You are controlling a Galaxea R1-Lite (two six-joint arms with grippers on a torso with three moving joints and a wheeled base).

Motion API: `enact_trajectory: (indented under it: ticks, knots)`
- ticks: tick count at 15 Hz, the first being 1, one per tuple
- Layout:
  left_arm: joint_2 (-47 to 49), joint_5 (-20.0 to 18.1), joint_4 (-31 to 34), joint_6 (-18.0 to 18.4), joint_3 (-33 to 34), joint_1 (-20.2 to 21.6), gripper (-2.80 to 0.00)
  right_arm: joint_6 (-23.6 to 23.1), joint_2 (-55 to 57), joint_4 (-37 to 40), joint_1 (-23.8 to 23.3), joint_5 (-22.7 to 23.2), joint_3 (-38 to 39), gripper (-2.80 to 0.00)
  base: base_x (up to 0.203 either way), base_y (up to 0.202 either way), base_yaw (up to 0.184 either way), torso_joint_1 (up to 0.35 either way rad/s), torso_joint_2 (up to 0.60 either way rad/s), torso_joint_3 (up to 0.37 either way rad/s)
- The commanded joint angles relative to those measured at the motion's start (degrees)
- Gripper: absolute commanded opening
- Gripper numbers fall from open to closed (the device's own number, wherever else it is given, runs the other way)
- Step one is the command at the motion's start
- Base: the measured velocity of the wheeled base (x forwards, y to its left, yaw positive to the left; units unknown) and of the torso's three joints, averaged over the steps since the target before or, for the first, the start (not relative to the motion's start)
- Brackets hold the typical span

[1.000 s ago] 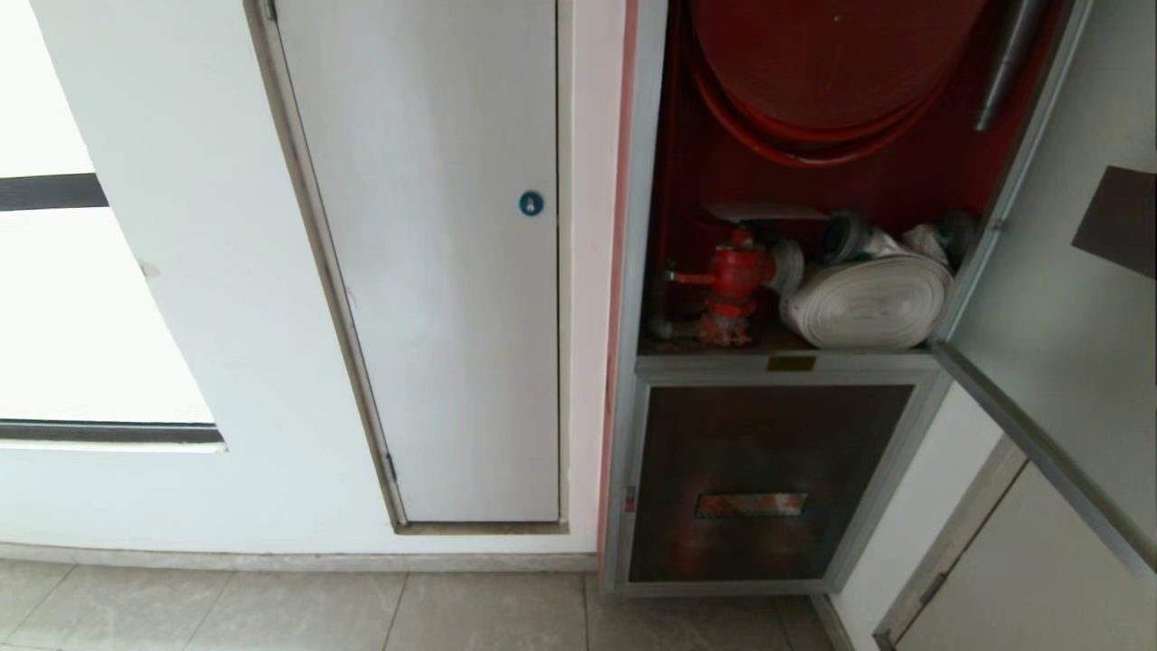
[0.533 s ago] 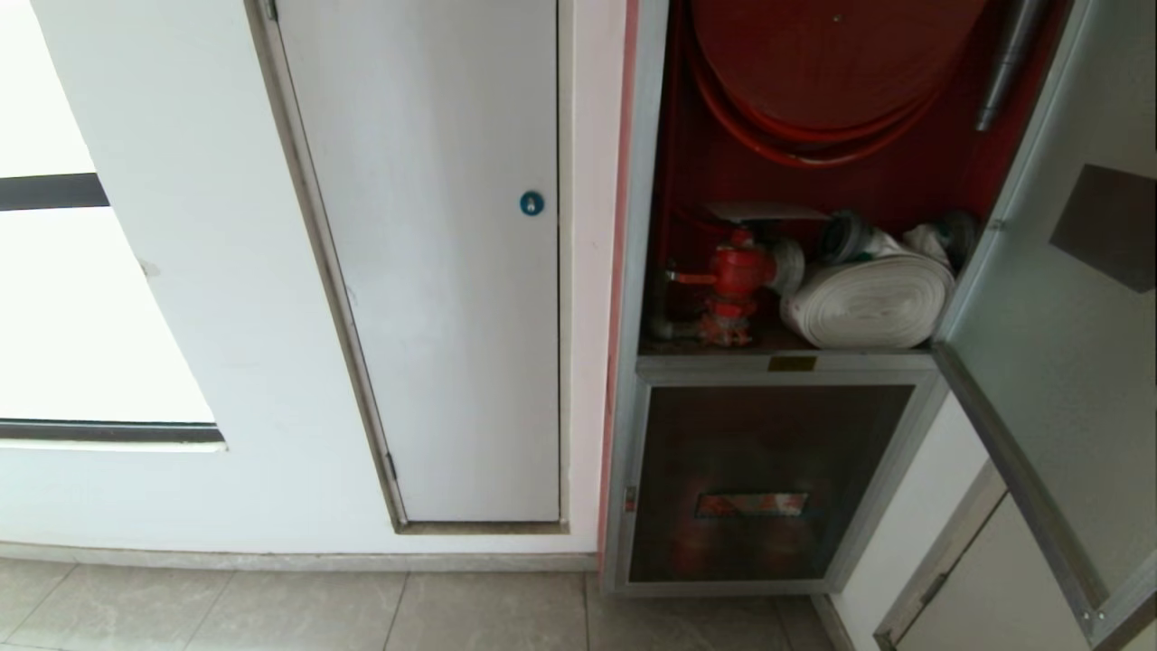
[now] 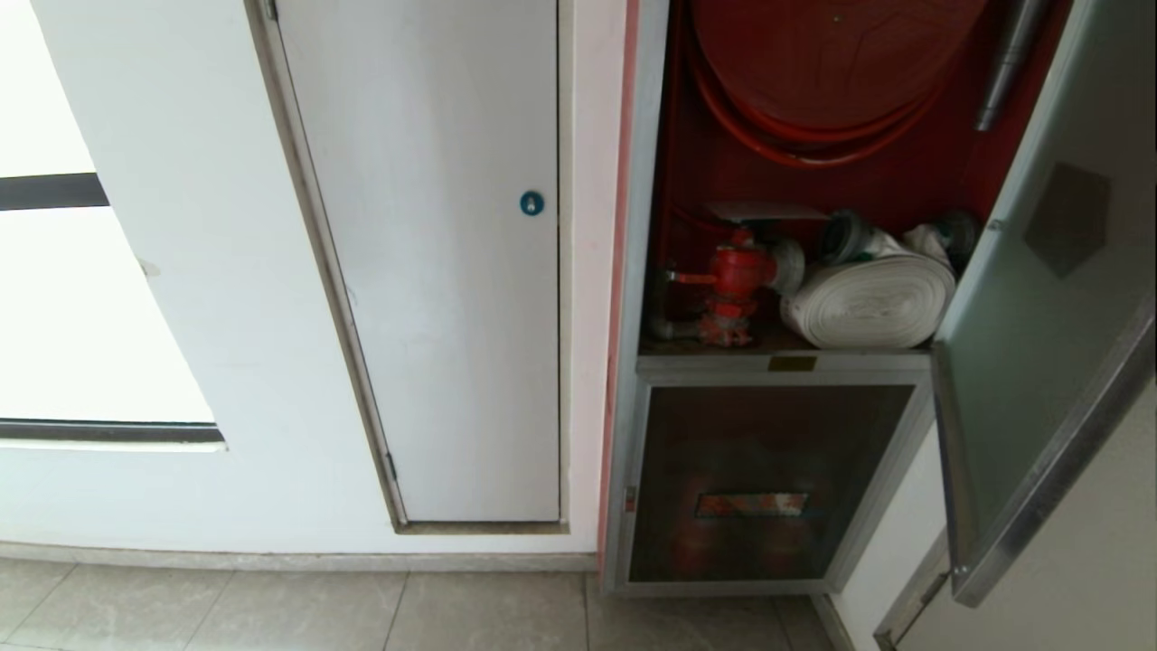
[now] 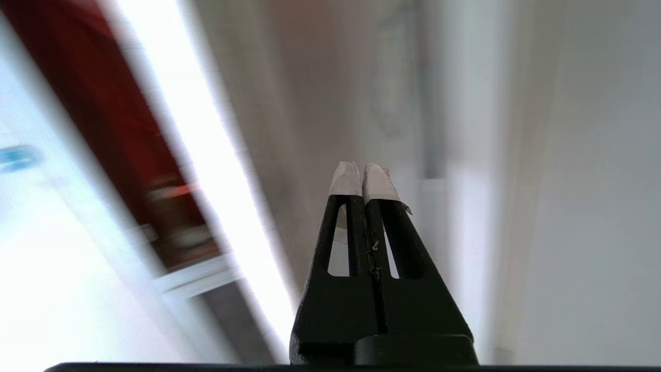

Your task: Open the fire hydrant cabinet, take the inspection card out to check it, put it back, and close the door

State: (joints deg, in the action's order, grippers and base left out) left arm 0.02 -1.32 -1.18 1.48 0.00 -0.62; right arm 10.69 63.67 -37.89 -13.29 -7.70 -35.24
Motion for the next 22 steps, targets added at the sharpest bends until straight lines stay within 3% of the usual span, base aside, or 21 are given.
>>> enact_trajectory:
  ticks: [1, 3, 5, 10, 16, 22]
  knots:
    - [-0.02, 0.0, -0.05, 0.02, 0.7, 0.01, -2.8, 1.65, 1.51, -0.07, 7.49, 0.15, -2.25, -2.8, 0.0, 0.0, 0.0, 0.0, 0.0, 0.0]
    - [0.06, 0.0, -0.05, 0.02, 0.7, 0.01, -2.8, 4.1, 7.0, 0.19, 8.51, 2.29, -6.37, -2.8, 0.0, 0.0, 0.0, 0.0, 0.0, 0.0]
    - [0.0, 0.0, -0.04, 0.02, 0.7, 0.01, -2.8, 5.19, 10.9, 0.94, 8.84, 9.41, -9.05, -2.8, 0.0, 0.0, 0.0, 0.0, 0.0, 0.0]
    - [-0.02, 0.0, -0.05, 0.02, 0.7, 0.01, -2.8, 12.11, 21.27, 1.09, 10.58, 20.19, -18.78, -2.8, 0.0, 0.0, 0.0, 0.0, 0.0, 0.0]
    - [-0.02, 0.0, -0.05, 0.02, 0.7, 0.01, -2.8, 15.0, 42.79, 2.14, 13.0, 21.99, -40.67, -2.8, 0.0, 0.0, 0.0, 0.0, 0.0, 0.0]
    - [-0.02, 0.0, -0.05, 0.02, 0.7, 0.01, -2.8, 15.09, 59.23, 10.66, 14.41, 21.82, -64.45, -2.8, 0.0, 0.0, 0.0, 0.0, 0.0, 0.0]
